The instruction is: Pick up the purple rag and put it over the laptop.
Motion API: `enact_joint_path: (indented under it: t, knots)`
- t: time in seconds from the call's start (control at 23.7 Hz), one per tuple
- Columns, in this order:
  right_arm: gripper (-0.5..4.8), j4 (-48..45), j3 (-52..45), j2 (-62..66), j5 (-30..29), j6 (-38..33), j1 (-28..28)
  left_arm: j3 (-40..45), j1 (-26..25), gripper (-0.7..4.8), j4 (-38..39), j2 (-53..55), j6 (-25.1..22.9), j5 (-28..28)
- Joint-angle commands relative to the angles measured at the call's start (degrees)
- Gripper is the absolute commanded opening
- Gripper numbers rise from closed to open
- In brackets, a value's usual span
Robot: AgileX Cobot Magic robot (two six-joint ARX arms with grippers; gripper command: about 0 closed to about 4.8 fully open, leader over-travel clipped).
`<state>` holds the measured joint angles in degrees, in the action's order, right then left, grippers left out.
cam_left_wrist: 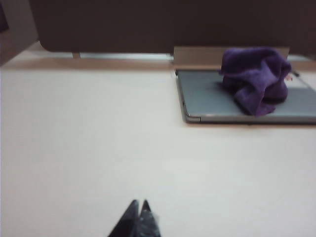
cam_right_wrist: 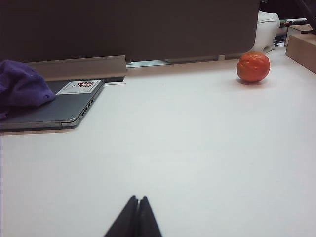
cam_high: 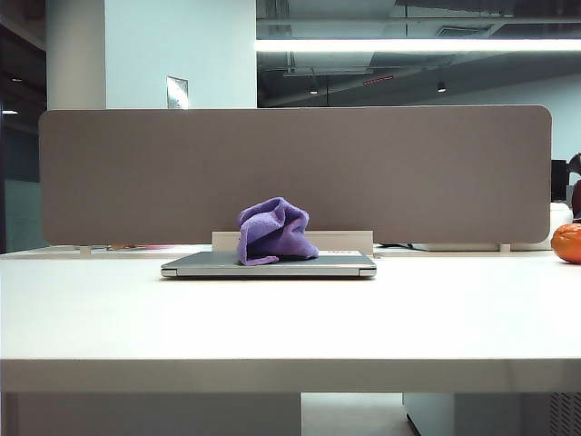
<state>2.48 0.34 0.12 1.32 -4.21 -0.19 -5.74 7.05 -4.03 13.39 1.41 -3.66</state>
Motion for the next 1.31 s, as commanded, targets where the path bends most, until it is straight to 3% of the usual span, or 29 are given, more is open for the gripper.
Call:
enact_joint_path:
  t: [0.04,0.63,1.31]
  knots:
    - [0.22,-0.59,-0.2,-0.09,0.07,0.17,0.02,3.72,-1.25,-0.06,-5.2,-4.0,1.03,0.02]
    - [0.22,-0.59,-0.2,-0.07,0.07,0.17,0.02,5.29,-6.34,-0.06,-1.86,-10.32,2.01,1.09]
    - [0.22,-0.59,-0.2,-0.09,0.07,0.17,0.02,5.29,-6.38,-0.06,3.1,-13.16,-0.13,3.91]
